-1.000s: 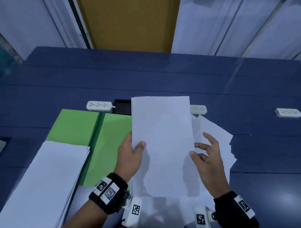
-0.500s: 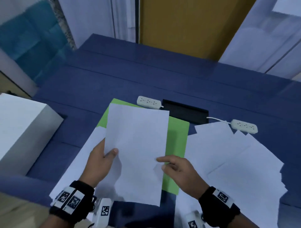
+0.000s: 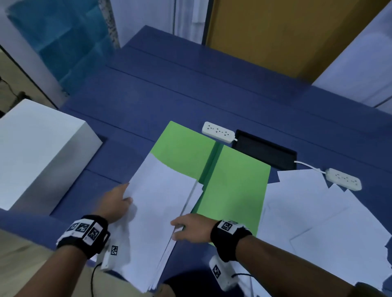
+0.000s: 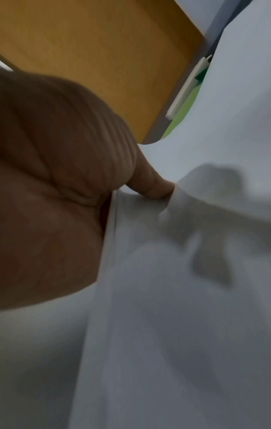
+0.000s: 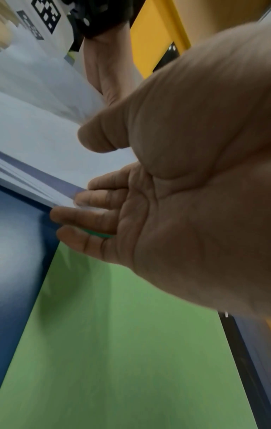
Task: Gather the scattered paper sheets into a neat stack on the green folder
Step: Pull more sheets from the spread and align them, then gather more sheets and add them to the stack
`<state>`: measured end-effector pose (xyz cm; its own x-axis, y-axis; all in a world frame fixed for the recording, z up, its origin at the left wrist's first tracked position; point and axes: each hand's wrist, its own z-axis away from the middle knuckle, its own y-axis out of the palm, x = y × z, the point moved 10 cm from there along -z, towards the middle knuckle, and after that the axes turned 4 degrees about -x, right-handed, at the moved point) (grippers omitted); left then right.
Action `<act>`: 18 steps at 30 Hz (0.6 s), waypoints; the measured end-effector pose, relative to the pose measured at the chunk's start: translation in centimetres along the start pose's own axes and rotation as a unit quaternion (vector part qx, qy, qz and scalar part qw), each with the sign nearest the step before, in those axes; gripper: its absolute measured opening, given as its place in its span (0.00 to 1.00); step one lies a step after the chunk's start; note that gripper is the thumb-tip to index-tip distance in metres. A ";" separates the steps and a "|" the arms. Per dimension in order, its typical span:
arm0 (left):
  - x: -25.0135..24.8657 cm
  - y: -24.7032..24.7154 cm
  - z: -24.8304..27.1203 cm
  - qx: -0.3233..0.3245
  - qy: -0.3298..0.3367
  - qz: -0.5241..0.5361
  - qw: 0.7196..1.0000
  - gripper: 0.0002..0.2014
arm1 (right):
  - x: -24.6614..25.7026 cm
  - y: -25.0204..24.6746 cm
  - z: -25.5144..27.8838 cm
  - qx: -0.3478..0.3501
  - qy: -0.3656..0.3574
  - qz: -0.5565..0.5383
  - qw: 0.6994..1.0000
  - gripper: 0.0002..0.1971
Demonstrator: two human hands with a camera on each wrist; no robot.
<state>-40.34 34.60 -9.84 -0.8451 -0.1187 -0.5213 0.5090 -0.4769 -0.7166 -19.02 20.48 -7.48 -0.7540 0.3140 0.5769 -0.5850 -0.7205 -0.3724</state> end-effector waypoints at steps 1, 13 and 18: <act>0.1 0.4 -0.2 0.004 -0.003 -0.012 1.000 0.23 | -0.1 0.2 -0.4 0.003 0.008 0.004 1.000 0.31; -1.5 -0.5 1.3 -0.149 -0.043 -0.115 0.981 0.47 | -3.0 -3.2 0.4 -0.088 0.013 -0.091 0.992 0.20; -6.6 1.7 3.6 -0.153 0.011 -0.057 0.986 0.37 | -7.6 -6.3 4.5 -0.170 0.031 -0.175 0.969 0.18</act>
<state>-34.51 31.42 -5.93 -0.8980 -0.0585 -0.4362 0.4386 -0.1999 -0.8762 -8.23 19.89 -6.24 -0.5023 0.5458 0.6707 -0.8647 -0.3217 -0.3858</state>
